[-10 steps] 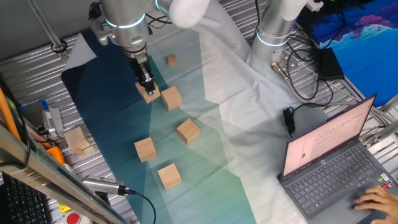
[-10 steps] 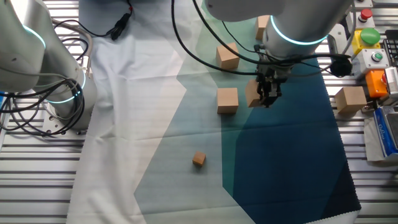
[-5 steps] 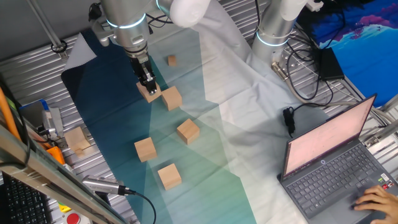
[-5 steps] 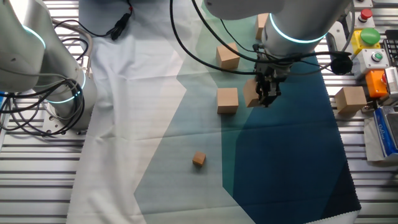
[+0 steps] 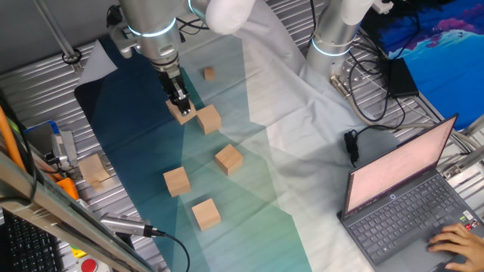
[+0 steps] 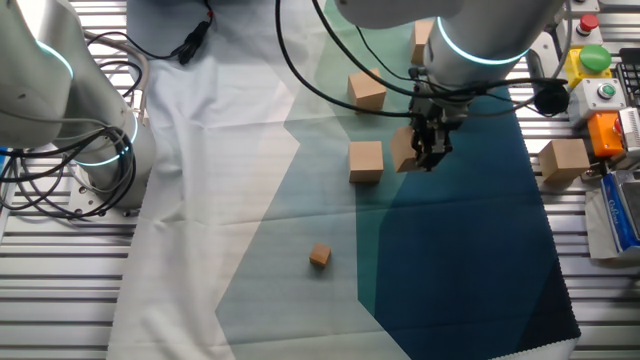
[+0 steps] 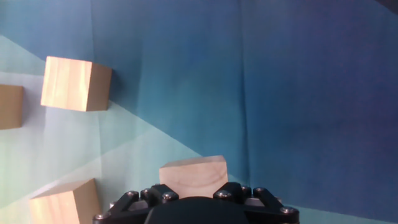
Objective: Stack the blocks in a vertical line of five
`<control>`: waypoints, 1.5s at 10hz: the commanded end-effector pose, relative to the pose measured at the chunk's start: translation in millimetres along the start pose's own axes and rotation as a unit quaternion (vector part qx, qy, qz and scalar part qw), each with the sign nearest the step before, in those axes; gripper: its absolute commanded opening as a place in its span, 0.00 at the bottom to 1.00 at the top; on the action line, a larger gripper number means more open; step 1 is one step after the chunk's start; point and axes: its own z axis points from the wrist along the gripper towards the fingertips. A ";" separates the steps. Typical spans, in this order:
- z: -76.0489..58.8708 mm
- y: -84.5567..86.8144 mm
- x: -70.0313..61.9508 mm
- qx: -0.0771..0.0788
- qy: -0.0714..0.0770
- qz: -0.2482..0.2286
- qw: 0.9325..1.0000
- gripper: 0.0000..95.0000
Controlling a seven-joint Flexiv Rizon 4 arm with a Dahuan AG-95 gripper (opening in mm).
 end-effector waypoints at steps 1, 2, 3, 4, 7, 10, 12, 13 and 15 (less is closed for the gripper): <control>-0.7 0.1 -0.2 0.004 0.006 -0.009 1.000 0.00; -0.7 0.1 -0.2 0.004 0.009 -0.017 1.000 0.00; -0.7 0.1 -0.2 0.000 0.011 -0.022 1.000 0.00; -0.7 0.1 -0.2 0.003 0.017 -0.025 1.000 0.00; 1.2 0.7 10.1 -0.007 0.020 -0.017 1.000 0.00; 5.0 9.1 27.5 -0.009 0.008 0.012 1.000 0.00; 7.7 11.0 37.4 -0.009 0.001 0.021 1.000 0.00; 11.0 8.3 45.8 -0.012 -0.005 0.023 1.000 0.00; 15.2 5.5 53.0 -0.019 -0.012 0.023 0.999 0.00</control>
